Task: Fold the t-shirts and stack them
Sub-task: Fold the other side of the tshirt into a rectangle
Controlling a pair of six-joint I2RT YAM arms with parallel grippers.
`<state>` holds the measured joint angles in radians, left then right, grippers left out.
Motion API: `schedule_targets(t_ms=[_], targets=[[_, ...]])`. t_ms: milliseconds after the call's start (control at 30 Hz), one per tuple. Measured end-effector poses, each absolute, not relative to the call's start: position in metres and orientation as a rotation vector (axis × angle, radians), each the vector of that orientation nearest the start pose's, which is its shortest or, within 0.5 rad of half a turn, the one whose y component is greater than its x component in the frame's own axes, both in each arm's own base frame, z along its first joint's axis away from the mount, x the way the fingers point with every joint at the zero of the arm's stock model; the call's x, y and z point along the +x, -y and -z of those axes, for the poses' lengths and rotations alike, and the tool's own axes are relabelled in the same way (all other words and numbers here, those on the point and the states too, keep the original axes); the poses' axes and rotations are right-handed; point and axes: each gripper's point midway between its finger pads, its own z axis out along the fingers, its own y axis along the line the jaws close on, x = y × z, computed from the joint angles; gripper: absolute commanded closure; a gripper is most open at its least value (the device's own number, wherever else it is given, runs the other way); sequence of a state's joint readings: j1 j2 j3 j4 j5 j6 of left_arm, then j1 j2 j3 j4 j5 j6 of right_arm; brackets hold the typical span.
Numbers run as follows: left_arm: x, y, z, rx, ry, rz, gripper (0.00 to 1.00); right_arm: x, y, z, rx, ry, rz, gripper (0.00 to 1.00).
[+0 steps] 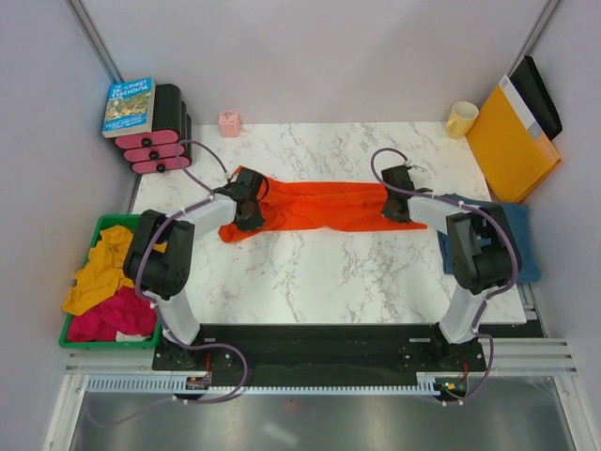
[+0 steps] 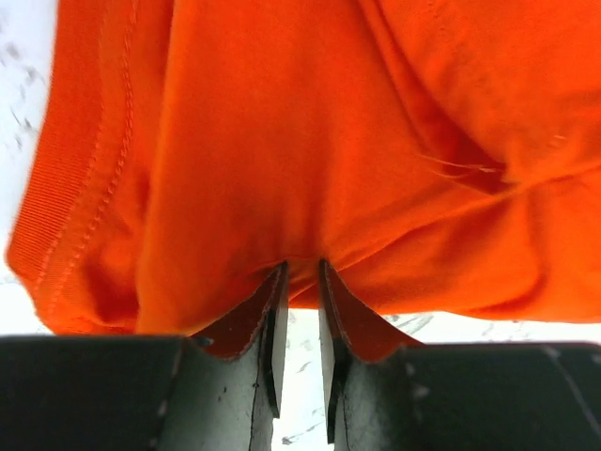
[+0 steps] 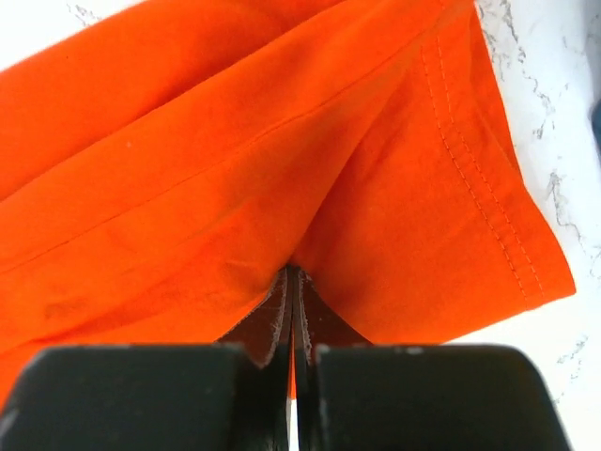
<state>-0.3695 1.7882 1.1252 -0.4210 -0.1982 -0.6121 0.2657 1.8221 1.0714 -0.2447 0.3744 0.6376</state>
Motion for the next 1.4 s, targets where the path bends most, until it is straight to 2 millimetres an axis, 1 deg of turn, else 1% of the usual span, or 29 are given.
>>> schedule_targets(t_ms=[67,167,233,300,333,433,533,633,700,733,767,800,833,867,900,933,967,1033,1067,1100,1133,1167,1200,1267,1333,1400], targets=[[0.364,0.131,-0.022,-0.391,-2.617,0.066,0.77,0.408,-0.069,-0.021,0.614,-2.391,0.094,1.00],[0.363,0.131,-0.021,-0.411,-2.616,0.070,0.78,0.404,-0.069,-0.021,0.640,-2.386,0.081,1.00],[0.359,0.130,-0.021,-0.426,-2.614,0.078,0.78,0.397,-0.068,-0.021,0.651,-2.387,0.076,1.00],[0.349,0.128,-0.021,-0.438,-2.621,0.087,0.78,0.384,-0.067,-0.020,0.655,-2.402,0.074,1.00],[0.339,0.126,-0.021,-0.444,-2.633,0.090,0.78,0.378,-0.067,-0.020,0.657,-2.406,0.073,1.00],[0.320,0.121,-0.021,-0.455,-2.655,0.090,0.78,0.354,-0.067,-0.020,0.651,-2.438,0.078,1.00],[0.291,0.115,-0.021,-0.469,-2.698,0.094,0.78,0.332,-0.068,-0.019,0.635,-2.473,0.080,1.00],[0.267,0.112,-0.022,-0.470,-2.731,0.104,0.76,0.313,-0.070,-0.019,0.620,-2.507,0.084,0.97],[0.250,0.110,-0.024,-0.467,-2.745,0.111,0.73,0.303,-0.070,-0.019,0.610,-2.524,0.090,0.90],[0.243,0.109,-0.026,-0.463,-2.748,0.114,0.70,0.299,-0.071,-0.020,0.600,-2.532,0.093,0.86],[0.237,0.109,-0.029,-0.458,-2.746,0.123,0.66,0.297,-0.072,-0.021,0.586,-2.537,0.095,0.69],[0.234,0.110,-0.033,-0.450,-2.741,0.138,0.63,0.297,-0.074,-0.024,0.567,-2.533,0.090,0.61],[0.233,0.111,-0.039,-0.441,-2.725,0.155,0.58,0.298,-0.077,-0.029,0.537,-2.523,0.078,0.54],[0.235,0.114,-0.048,-0.430,-2.694,0.183,0.56,0.299,-0.082,-0.037,0.500,-2.507,0.062,0.43],[0.237,0.116,-0.056,-0.421,-2.663,0.209,0.54,0.301,-0.087,-0.044,0.471,-2.489,0.041,0.41],[0.242,0.119,-0.068,-0.409,-2.613,0.248,0.49,0.305,-0.094,-0.056,0.429,-2.461,0.013,0.40],[0.246,0.121,-0.081,-0.401,-2.559,0.288,0.48,0.312,-0.102,-0.072,0.383,-2.424,-0.024,0.39],[0.257,0.125,-0.107,-0.375,-2.449,0.356,0.49,0.327,-0.115,-0.102,0.326,-2.352,-0.089,0.42],[0.262,0.127,-0.113,-0.366,-2.415,0.372,0.52,0.336,-0.121,-0.117,0.303,-2.316,-0.119,0.51],[0.266,0.127,-0.117,-0.360,-2.395,0.374,0.57,0.343,-0.127,-0.129,0.281,-2.286,-0.146,0.57],[0.271,0.129,-0.117,-0.354,-2.390,0.371,0.58,0.348,-0.132,-0.138,0.258,-2.262,-0.163,0.65],[0.275,0.130,-0.113,-0.349,-2.398,0.362,0.58,0.351,-0.136,-0.144,0.237,-2.245,-0.179,0.65],[0.280,0.132,-0.106,-0.341,-2.413,0.350,0.56,0.352,-0.141,-0.146,0.215,-2.239,-0.193,0.64],[0.288,0.136,-0.084,-0.332,-2.465,0.315,0.52,0.349,-0.150,-0.145,0.174,-2.246,-0.211,0.60],[0.289,0.136,-0.062,-0.328,-2.521,0.278,0.48,0.344,-0.161,-0.145,0.125,-2.254,-0.230,0.58],[0.292,0.137,-0.051,-0.326,-2.541,0.260,0.47,0.338,-0.172,-0.145,0.077,-2.259,-0.248,0.57]])
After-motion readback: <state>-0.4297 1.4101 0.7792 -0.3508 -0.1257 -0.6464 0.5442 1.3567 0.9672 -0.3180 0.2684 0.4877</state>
